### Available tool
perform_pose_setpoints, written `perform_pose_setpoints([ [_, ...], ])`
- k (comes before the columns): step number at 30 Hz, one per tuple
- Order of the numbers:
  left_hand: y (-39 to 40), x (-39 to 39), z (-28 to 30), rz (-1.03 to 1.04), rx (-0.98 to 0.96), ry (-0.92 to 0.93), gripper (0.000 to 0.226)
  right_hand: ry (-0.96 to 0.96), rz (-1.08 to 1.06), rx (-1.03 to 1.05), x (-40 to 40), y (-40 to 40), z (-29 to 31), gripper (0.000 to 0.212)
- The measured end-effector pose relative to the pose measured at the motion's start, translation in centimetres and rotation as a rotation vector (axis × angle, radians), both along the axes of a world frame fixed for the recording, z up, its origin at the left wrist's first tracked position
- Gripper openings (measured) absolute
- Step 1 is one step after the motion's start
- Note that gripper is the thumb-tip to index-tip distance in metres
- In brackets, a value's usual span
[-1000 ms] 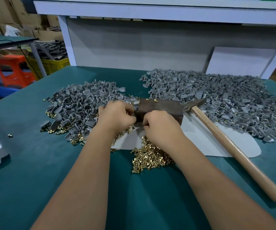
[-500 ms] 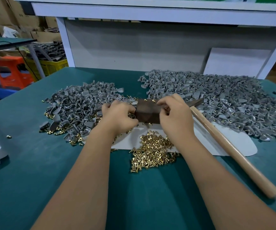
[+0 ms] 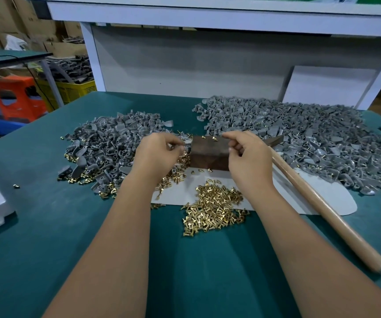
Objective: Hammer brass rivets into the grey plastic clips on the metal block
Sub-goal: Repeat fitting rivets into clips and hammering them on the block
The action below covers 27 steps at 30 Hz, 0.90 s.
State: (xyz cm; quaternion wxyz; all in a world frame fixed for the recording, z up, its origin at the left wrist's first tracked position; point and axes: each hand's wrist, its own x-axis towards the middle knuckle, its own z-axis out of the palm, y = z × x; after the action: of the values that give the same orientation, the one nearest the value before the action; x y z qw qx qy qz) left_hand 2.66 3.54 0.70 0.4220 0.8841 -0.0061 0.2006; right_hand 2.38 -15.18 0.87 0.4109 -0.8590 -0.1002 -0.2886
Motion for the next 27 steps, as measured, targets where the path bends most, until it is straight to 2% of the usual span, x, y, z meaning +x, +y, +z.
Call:
perform_pose_setpoints([
  [4, -1.8, 0.0, 0.9, -0.013, -0.414, -0.099, 0.016, 0.006, 0.008, 0.027, 0.2, 0.1, 0.0, 0.053],
  [7, -3.3, -0.1, 1.0, -0.096, -0.545, -0.110, 0.021, 0.019, 0.012, 0.052, 0.3, 0.1, -0.1, 0.053],
  [13, -5.0, 0.0, 0.4, -0.113, -0.411, -0.064, 0.022, 0.043, 0.015, 0.132, 0.3, 0.0, 0.1, 0.052],
  [17, -5.2, 0.6, 0.0, 0.026, -0.166, -0.155, 0.004, 0.078, 0.040, 0.141, 0.4, -0.1, 0.0, 0.051],
  [21, -4.5, 0.8, -0.4, 0.136, -0.007, -0.098, 0.025, 0.153, 0.080, 0.033, 0.7, -0.4, 0.3, 0.049],
  [23, -4.1, 0.8, -0.2, 0.181, -0.077, -0.085, 0.029, 0.175, 0.100, 0.001, 0.8, -0.5, 0.3, 0.049],
  [26, -3.7, 0.6, 0.1, 0.211, -0.248, -0.065, 0.014, 0.185, 0.139, 0.021, 0.8, -0.8, 0.4, 0.051],
  [27, -3.7, 0.5, 0.2, 0.187, -0.264, -0.067, 0.016, 0.182, 0.140, 0.037, 0.7, -0.9, 0.4, 0.051],
])
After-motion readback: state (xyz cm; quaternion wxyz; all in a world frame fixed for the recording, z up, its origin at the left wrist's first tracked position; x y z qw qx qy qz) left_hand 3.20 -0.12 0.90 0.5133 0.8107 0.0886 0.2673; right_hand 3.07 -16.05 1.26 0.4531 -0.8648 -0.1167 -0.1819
